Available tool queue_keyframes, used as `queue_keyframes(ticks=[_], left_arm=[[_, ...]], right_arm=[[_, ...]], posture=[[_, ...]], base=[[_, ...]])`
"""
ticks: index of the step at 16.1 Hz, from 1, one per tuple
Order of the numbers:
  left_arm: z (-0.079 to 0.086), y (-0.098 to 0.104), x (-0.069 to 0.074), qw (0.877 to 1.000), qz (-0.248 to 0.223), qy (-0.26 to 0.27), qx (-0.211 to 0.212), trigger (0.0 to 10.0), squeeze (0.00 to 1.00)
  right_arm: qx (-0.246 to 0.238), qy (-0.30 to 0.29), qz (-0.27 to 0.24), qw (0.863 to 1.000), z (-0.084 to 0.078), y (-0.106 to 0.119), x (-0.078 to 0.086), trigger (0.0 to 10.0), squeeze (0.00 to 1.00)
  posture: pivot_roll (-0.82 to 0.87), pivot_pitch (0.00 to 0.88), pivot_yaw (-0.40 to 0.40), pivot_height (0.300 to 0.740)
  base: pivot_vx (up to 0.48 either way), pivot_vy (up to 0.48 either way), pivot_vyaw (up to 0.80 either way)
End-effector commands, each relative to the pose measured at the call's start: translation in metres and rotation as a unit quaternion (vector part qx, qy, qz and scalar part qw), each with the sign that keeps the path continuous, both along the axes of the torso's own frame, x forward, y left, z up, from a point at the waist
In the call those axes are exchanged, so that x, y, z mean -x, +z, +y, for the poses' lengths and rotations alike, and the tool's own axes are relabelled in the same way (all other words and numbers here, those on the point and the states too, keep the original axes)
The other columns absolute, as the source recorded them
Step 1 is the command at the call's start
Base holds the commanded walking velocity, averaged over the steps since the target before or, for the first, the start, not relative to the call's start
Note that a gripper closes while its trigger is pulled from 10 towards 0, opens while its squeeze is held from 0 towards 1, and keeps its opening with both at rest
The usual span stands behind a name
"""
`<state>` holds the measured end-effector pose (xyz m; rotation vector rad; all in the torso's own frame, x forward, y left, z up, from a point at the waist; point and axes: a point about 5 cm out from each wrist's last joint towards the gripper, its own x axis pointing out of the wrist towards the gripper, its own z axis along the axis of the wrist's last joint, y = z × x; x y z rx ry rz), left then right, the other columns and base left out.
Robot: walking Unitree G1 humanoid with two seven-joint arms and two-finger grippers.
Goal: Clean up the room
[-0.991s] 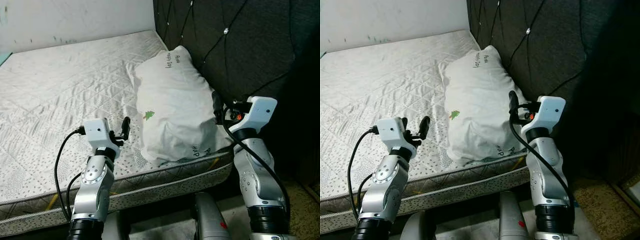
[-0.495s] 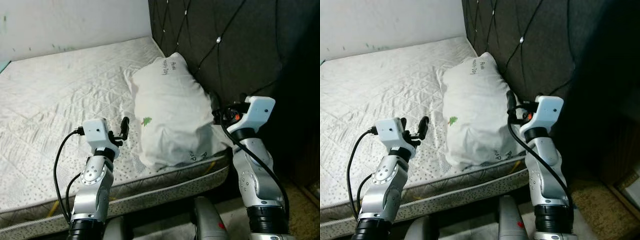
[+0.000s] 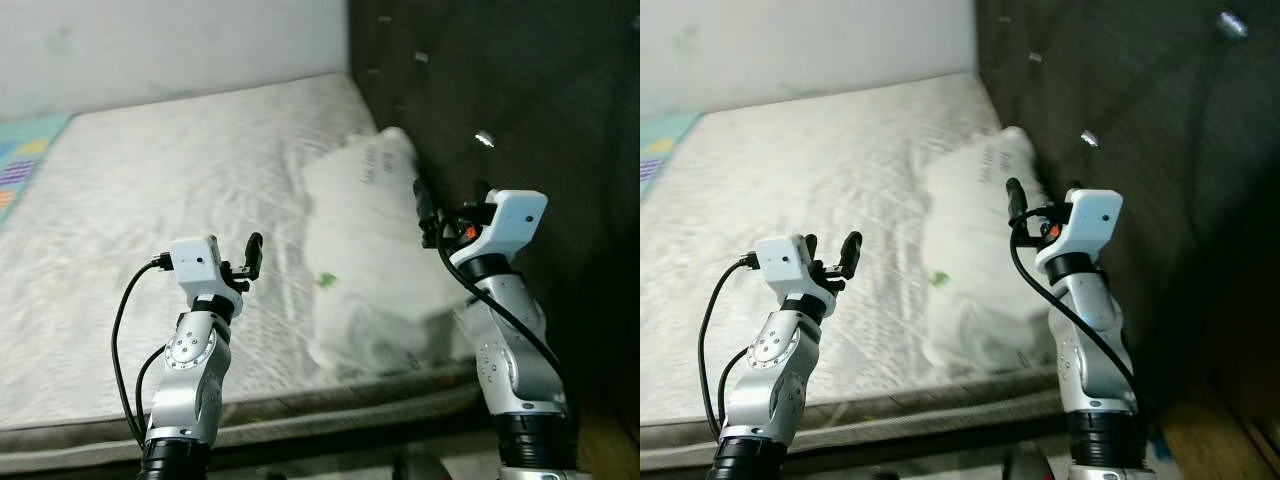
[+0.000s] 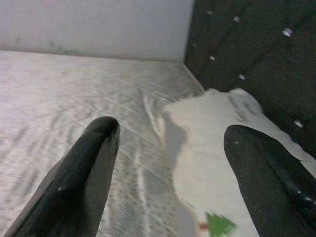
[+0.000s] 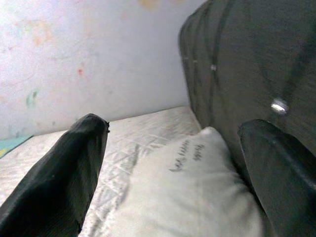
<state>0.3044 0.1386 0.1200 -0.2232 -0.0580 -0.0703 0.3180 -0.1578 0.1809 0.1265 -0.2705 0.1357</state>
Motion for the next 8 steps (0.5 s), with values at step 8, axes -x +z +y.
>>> queue_keyframes(ticks=[8], left_arm=[[0.013, 0.002, 0.005, 0.999, -0.003, -0.011, -0.050, 10.0, 0.00]], right_arm=[[0.044, 0.015, 0.027, 0.999, -0.006, -0.018, 0.018, 10.0, 0.00]], posture=[[-0.20, 0.000, 0.142, 0.740]], base=[[0.000, 0.000, 0.00]])
